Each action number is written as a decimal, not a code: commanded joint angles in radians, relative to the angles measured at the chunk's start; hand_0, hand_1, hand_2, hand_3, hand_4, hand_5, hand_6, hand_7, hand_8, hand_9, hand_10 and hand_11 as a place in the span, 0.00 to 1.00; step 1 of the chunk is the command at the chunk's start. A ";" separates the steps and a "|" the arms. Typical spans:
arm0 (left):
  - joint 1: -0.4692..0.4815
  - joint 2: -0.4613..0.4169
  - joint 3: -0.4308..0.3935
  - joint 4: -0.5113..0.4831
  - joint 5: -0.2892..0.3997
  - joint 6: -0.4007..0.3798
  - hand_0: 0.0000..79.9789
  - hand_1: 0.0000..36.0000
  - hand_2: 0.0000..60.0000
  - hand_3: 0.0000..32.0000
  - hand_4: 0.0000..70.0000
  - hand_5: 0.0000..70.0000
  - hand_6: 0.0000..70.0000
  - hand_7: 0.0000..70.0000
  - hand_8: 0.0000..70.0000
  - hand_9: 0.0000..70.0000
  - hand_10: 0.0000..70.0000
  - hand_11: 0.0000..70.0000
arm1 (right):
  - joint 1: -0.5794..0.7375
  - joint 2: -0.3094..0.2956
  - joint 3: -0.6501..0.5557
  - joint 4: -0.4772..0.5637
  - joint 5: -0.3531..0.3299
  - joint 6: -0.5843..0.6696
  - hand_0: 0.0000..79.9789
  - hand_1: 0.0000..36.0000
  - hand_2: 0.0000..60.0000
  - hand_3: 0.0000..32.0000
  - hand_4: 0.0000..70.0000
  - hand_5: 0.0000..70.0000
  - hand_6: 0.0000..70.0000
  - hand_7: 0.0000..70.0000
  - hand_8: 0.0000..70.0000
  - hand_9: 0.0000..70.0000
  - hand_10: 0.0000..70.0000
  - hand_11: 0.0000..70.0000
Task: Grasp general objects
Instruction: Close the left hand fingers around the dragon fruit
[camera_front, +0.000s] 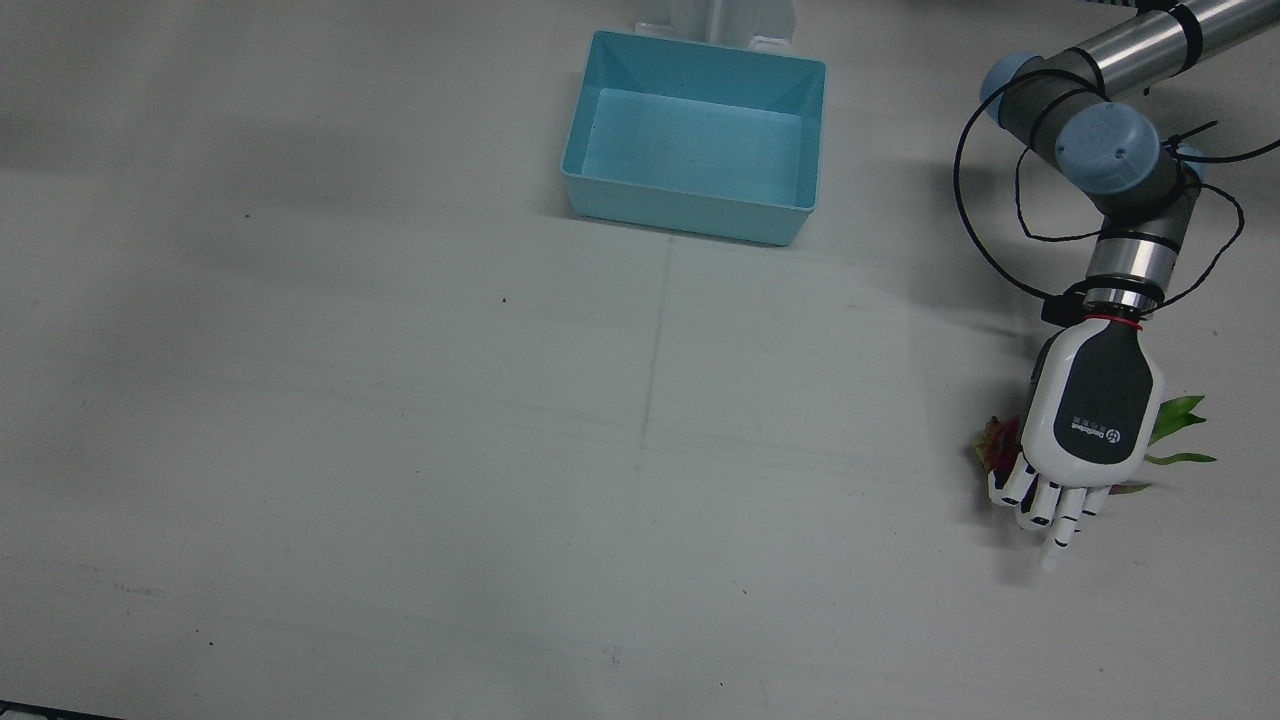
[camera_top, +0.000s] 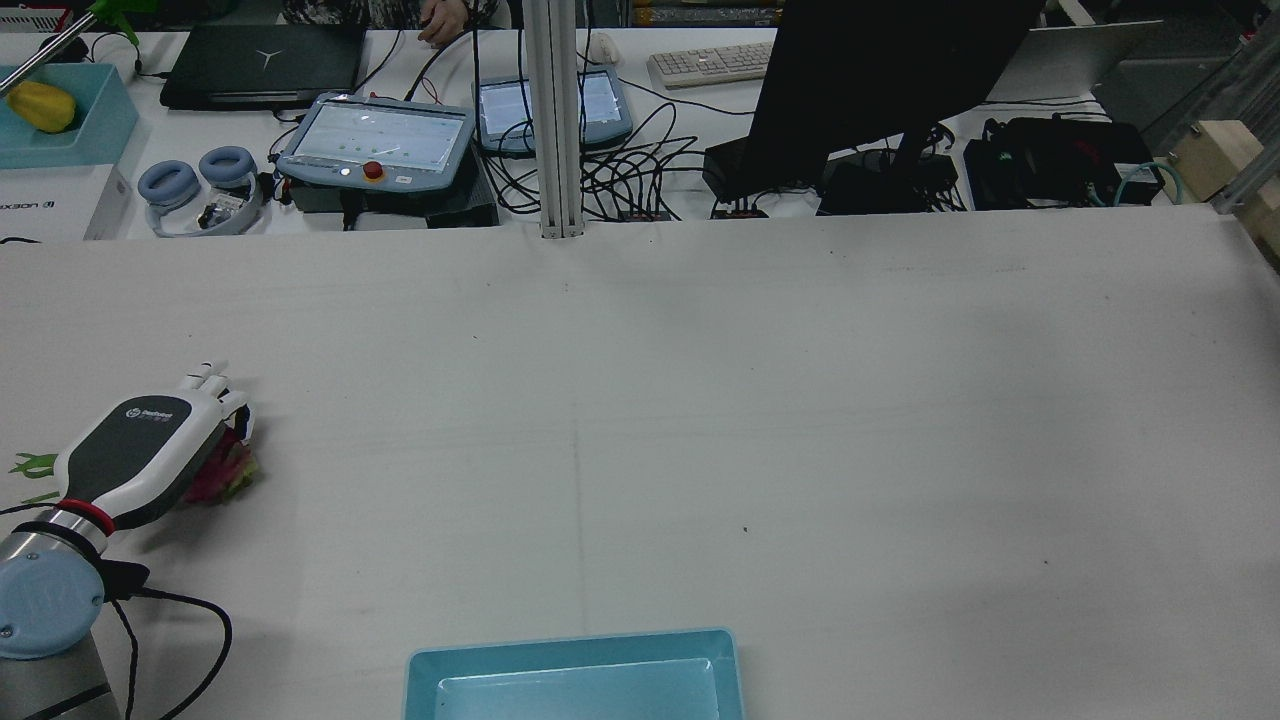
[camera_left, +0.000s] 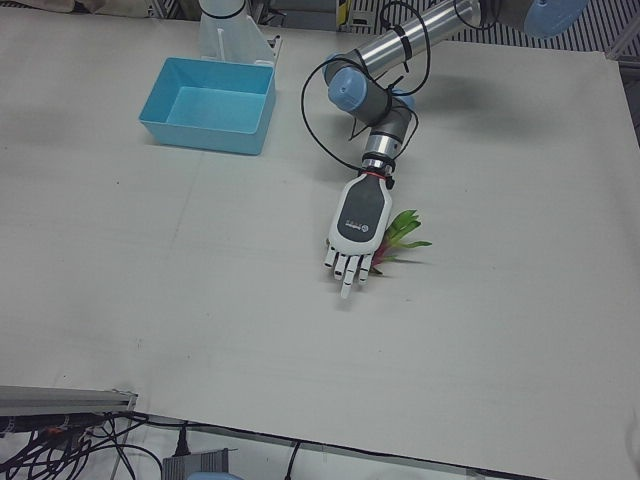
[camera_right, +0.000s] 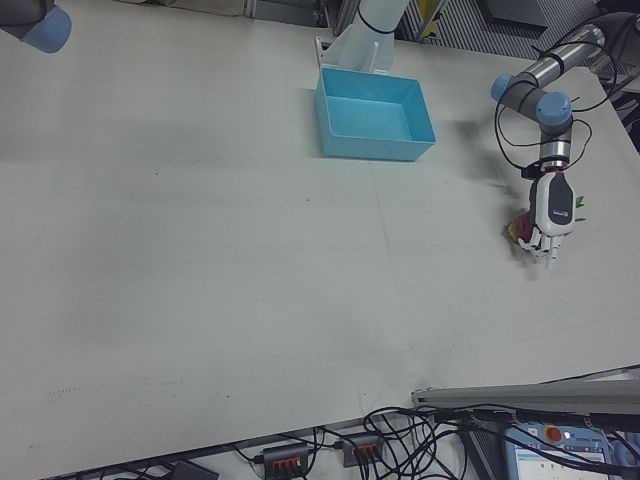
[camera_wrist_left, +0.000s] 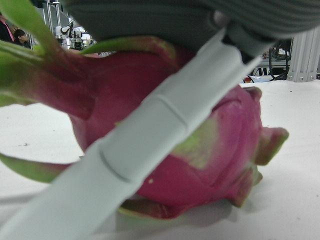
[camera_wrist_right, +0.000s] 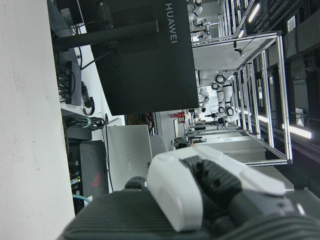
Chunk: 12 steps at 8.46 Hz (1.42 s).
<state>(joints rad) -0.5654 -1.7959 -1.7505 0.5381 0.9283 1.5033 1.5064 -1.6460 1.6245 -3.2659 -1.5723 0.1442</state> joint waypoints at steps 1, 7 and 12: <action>0.002 0.001 -0.001 0.002 -0.017 0.000 1.00 1.00 1.00 0.00 0.38 1.00 0.41 1.00 0.07 0.27 0.42 0.67 | 0.000 0.000 0.000 0.000 0.000 0.000 0.00 0.00 0.00 0.00 0.00 0.00 0.00 0.00 0.00 0.00 0.00 0.00; 0.002 0.000 -0.015 0.000 -0.042 -0.002 1.00 1.00 1.00 0.00 0.47 1.00 1.00 1.00 1.00 1.00 1.00 1.00 | 0.000 0.000 0.000 0.000 0.000 0.000 0.00 0.00 0.00 0.00 0.00 0.00 0.00 0.00 0.00 0.00 0.00 0.00; 0.024 -0.006 -0.234 0.118 0.010 -0.006 1.00 1.00 1.00 0.00 0.38 1.00 1.00 1.00 1.00 1.00 1.00 1.00 | 0.000 0.000 0.000 0.000 0.002 0.000 0.00 0.00 0.00 0.00 0.00 0.00 0.00 0.00 0.00 0.00 0.00 0.00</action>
<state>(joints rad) -0.5580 -1.7948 -1.8679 0.5642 0.8967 1.4977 1.5064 -1.6460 1.6245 -3.2658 -1.5723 0.1442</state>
